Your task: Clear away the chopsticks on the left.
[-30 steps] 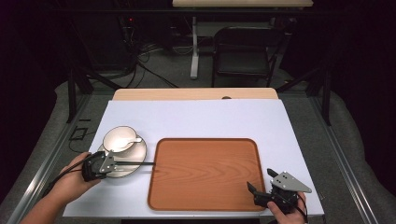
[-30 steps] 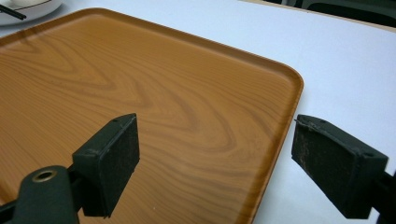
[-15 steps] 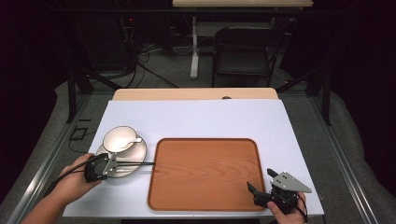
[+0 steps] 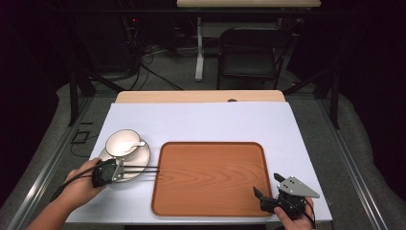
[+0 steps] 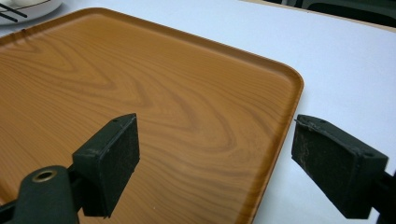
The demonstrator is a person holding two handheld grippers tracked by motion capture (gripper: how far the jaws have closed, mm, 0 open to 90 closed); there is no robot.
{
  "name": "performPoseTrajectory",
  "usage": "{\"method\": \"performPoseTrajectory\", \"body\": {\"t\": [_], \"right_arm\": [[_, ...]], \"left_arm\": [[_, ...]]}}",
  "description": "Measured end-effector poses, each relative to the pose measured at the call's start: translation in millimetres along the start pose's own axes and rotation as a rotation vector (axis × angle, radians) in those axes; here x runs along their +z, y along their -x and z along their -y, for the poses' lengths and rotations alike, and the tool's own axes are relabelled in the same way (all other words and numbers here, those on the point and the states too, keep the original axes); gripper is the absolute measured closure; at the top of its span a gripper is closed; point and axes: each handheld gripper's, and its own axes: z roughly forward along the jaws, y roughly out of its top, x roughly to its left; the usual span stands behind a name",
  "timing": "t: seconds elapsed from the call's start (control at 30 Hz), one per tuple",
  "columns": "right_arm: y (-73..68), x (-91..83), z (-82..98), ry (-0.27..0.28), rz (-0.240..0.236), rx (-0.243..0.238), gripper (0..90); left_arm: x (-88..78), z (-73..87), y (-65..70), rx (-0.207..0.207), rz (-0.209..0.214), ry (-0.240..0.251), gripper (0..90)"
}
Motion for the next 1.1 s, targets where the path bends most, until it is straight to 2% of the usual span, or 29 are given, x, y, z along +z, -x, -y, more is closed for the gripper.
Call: {"method": "performPoseTrajectory", "body": {"t": [0.2,0.4,0.43,0.53,0.57,0.73,0.97,1.1], "right_arm": [[0.1,0.0,0.0,0.0,0.0,0.0,14.8],[0.1,0.1,0.0,0.0,-0.001,-0.002,14.8],[0.0,0.0,0.0,0.0,0.0,0.0,14.8],[-0.1,-0.1,0.1,0.001,0.0,-0.001,14.8],[0.1,0.0,0.1,0.001,0.0,-0.003,14.8],[0.0,0.0,0.1,0.001,0.0,-0.002,14.8],[0.0,0.0,0.0,-0.001,0.0,0.002,14.8],[0.2,0.3,-0.1,-0.002,0.0,0.003,14.8]], "left_arm": [[0.3,-1.7,0.9,0.015,0.003,-0.006,82.8],[0.1,-2.5,2.5,0.043,-0.008,-0.018,84.2],[-0.9,-3.1,2.8,0.057,-0.017,-0.031,84.4],[-0.9,-2.7,2.9,0.062,-0.014,-0.029,84.5],[-0.2,-2.1,2.5,0.064,-0.001,-0.016,84.5],[-4.0,-1.9,2.2,0.081,-0.008,-0.026,84.5],[-22.6,-1.7,-2.3,0.086,-0.047,-0.025,84.6],[-39.3,-2.2,-7.8,0.084,-0.065,-0.018,84.6]]}}
